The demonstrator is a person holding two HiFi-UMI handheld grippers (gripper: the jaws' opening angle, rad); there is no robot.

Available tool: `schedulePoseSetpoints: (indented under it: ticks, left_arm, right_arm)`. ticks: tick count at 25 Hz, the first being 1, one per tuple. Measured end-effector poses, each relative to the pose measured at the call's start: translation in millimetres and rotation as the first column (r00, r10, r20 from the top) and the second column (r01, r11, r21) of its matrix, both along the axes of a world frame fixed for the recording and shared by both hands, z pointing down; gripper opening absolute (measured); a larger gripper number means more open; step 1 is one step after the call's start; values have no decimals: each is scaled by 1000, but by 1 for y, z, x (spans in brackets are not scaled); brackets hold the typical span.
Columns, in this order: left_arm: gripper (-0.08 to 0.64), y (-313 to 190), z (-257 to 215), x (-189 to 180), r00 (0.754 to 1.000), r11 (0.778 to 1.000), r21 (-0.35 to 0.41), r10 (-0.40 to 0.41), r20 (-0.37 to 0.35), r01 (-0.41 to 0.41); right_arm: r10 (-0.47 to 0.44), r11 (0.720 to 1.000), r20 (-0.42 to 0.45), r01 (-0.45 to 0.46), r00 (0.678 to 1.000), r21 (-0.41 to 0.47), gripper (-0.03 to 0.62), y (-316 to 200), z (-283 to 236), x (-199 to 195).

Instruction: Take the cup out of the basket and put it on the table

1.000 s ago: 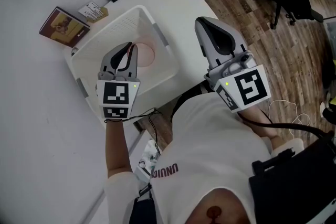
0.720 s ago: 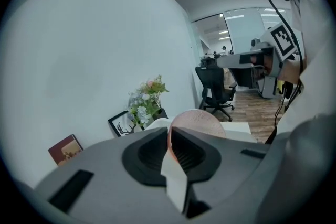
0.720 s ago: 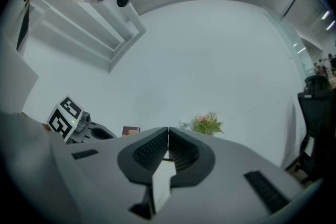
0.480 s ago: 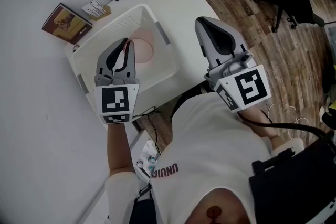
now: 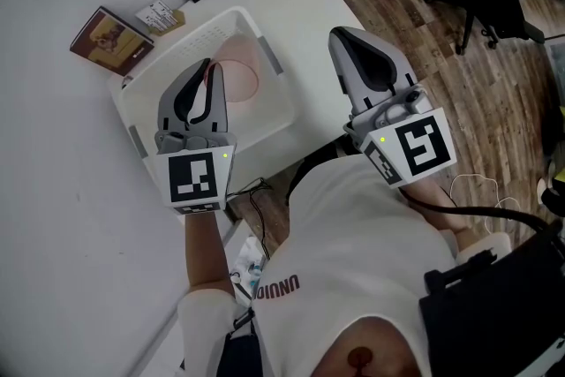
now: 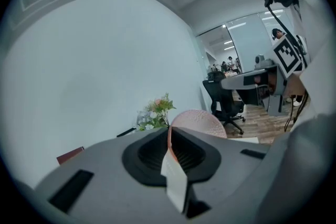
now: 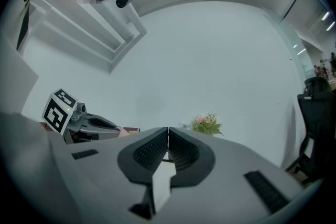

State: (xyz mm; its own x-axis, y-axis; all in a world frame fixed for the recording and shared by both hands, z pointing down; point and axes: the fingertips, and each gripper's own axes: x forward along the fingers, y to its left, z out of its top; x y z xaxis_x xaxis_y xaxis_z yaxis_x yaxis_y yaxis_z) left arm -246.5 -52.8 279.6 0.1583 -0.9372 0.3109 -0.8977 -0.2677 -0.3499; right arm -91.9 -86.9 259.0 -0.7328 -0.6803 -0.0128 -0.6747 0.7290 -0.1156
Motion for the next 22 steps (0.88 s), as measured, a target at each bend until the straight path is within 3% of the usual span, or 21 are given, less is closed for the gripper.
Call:
schedulePoseSetpoints:
  ticks: [6,22]
  left_arm:
    - [32,-2,-15,6,997,998,57,-33,-67,37]
    - [31,7,-34,18,988,986,136,-75,-136,93]
  right_arm:
    - [-15,1000,-5,15,1000,3,18,0,0,-2]
    - [-48,999,-9,48,999,19,17,5,-2,-5]
